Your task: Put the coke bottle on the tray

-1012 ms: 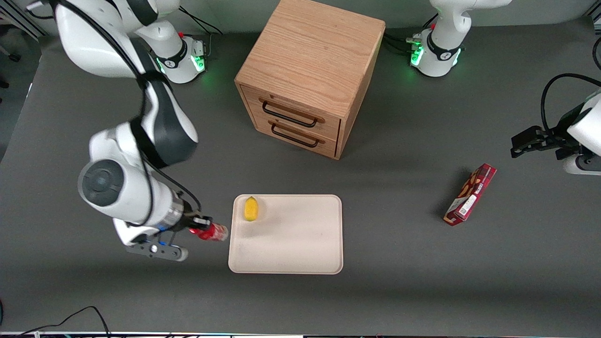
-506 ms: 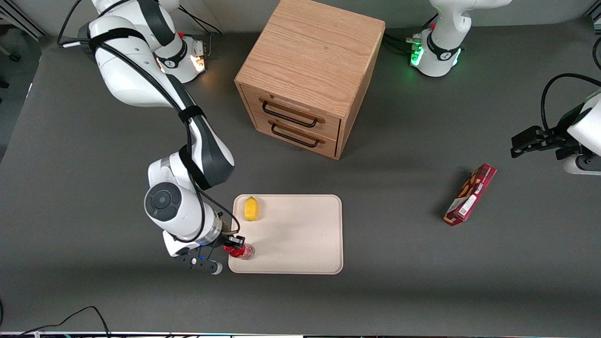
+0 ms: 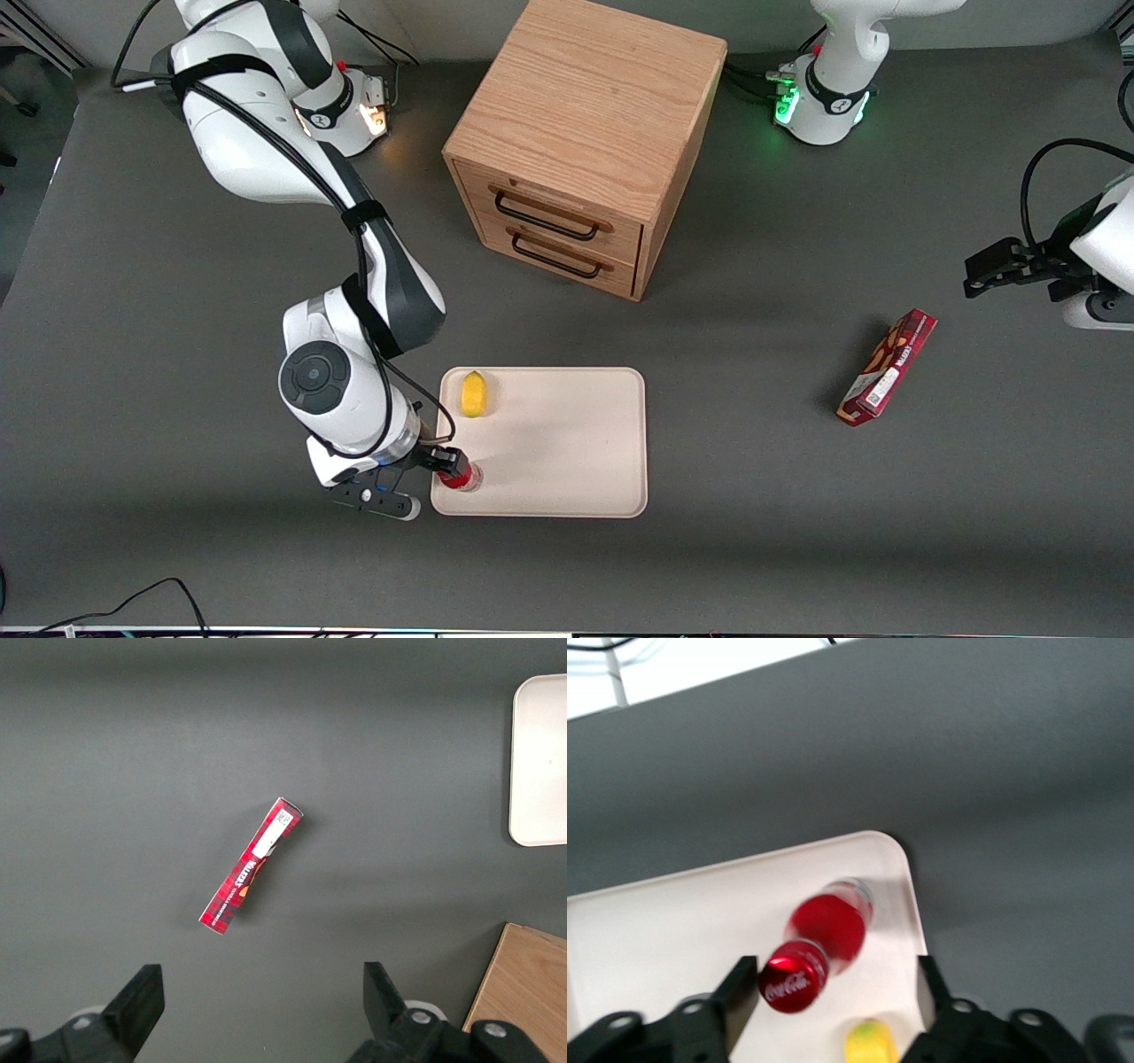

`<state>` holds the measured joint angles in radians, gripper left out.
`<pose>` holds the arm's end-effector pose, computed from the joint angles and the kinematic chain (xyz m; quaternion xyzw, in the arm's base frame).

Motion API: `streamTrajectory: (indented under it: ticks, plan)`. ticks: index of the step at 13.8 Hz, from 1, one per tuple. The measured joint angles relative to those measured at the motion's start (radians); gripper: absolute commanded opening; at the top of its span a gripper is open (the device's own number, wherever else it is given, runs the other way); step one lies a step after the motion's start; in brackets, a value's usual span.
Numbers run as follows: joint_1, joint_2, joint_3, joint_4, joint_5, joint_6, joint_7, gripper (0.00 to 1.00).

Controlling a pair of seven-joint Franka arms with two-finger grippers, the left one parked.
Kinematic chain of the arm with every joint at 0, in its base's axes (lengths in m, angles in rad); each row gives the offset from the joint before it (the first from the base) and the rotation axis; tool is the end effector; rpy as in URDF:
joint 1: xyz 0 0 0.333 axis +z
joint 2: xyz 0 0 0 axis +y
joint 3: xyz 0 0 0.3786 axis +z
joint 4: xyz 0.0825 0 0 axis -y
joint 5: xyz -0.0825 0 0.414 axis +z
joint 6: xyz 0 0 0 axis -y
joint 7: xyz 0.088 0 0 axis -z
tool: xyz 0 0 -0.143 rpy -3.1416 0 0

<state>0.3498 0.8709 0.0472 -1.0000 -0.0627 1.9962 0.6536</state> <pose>0.8082 0.3164 0.3397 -0.9899 0.1261 -0.0604 0.0213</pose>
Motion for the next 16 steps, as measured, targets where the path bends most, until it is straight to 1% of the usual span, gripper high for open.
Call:
streamTrajectory:
  ticks: [2, 3, 5, 7, 10, 11, 13, 16]
  plan:
    - [-0.008, -0.059, -0.002, -0.03, -0.004, -0.088, -0.006, 1.0]
    - [-0.02, -0.12, -0.002, -0.081, -0.005, -0.118, -0.025, 1.0]
    - [-0.059, -0.293, 0.003, -0.25, -0.005, -0.142, -0.094, 1.0]
    - [-0.125, -0.499, 0.017, -0.461, 0.001, -0.152, -0.189, 1.0]
    - [-0.252, -0.773, 0.026, -0.733, 0.087, -0.152, -0.398, 1.0]
    - [-0.293, -0.852, 0.026, -0.808, 0.101, -0.152, -0.449, 1.0]
    - [-0.342, -0.966, 0.026, -0.902, 0.11, -0.154, -0.489, 1.0]
    - [-0.345, -1.02, 0.031, -0.898, 0.111, -0.202, -0.489, 1.0]
